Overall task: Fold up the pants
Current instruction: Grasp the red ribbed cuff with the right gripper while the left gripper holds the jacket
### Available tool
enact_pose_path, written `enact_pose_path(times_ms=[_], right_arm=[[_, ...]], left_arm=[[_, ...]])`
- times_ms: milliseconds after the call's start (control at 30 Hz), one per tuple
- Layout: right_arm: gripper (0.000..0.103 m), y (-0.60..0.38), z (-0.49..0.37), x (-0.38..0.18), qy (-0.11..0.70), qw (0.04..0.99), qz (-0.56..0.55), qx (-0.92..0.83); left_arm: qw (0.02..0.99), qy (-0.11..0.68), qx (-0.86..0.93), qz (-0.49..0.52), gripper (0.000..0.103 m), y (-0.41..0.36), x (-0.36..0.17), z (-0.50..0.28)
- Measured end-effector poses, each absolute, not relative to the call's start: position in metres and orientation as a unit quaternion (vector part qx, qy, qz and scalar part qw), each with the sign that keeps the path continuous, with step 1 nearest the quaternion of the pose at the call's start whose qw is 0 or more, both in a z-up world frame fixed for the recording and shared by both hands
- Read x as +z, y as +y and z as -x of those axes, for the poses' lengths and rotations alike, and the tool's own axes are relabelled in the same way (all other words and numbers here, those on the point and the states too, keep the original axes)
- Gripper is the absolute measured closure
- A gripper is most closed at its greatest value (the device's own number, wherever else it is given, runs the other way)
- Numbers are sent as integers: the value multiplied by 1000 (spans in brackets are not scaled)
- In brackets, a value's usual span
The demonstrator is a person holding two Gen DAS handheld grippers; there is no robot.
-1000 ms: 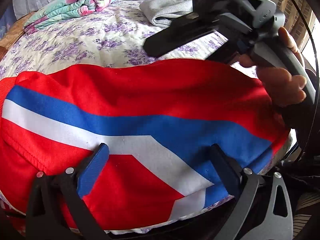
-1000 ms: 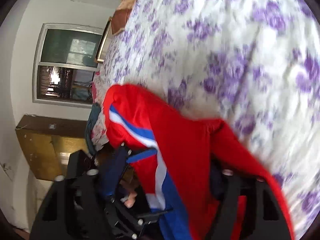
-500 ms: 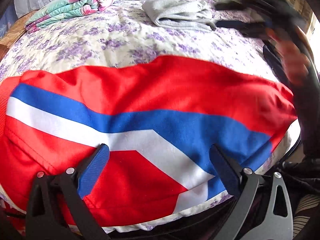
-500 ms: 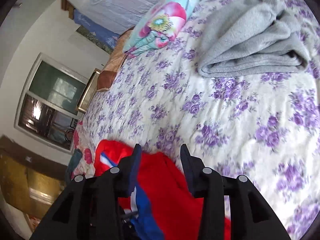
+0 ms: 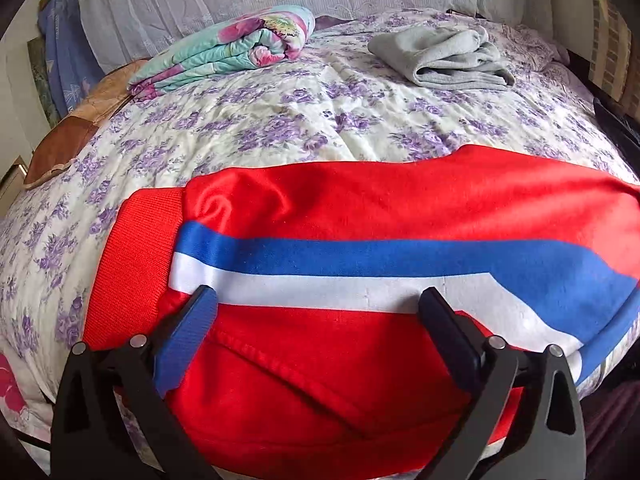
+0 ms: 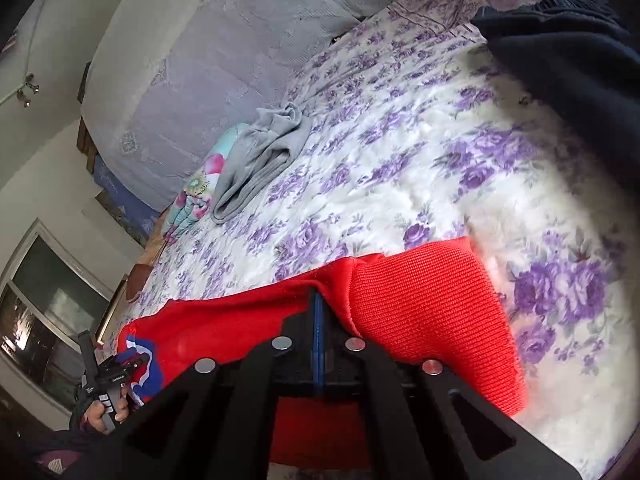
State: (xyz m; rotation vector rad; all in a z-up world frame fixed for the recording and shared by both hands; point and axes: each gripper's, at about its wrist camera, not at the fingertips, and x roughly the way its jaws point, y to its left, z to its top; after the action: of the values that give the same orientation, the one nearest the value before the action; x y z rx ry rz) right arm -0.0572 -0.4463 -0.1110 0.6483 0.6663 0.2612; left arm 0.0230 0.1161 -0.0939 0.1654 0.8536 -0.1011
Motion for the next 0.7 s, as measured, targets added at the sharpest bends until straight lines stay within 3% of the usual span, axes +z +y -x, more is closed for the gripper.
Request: enact_pose_path(times_ms=[33,67,133,167,233,267,367,467,567,633,700], right_arm=[[100,-444,59,-106,317,890,-304,122],[98,-439,64,-98,311,895,-296,122],[79,-433,76,-83,295,904,-288,113],[61,-435,89,-73,284,908,-290,104],[42,-441,113,-59,264,912,-299,91],[40,-444,125,-56,261,914,-299,79],[39,-450,150,-59,278,910,-302,61],[39,-450,155,-67,298,907,-296,39],[41,-453,142,-75,304,907,-291,25],[58,-458,121,-89,328,897,-297,12],[65,-464,107,-99,333,890,-310,20]], left_arm=[[906,416,-46,-65,5,119,-90,-25],[906,418,-45,-47,5,122,-86,-26],[906,421,-46,-11,5,127,-79,-25],[906,421,-49,5,5,127,-76,-23],[904,423,-59,26,5,127,-70,-17],[903,424,-66,34,5,126,-67,-13],[898,425,-103,49,5,115,-62,-2],[909,408,-81,-2,5,100,-60,5],[900,435,-6,8,6,134,-85,-24],[908,418,24,12,6,151,-90,-30],[905,423,31,16,5,154,-87,-34]])
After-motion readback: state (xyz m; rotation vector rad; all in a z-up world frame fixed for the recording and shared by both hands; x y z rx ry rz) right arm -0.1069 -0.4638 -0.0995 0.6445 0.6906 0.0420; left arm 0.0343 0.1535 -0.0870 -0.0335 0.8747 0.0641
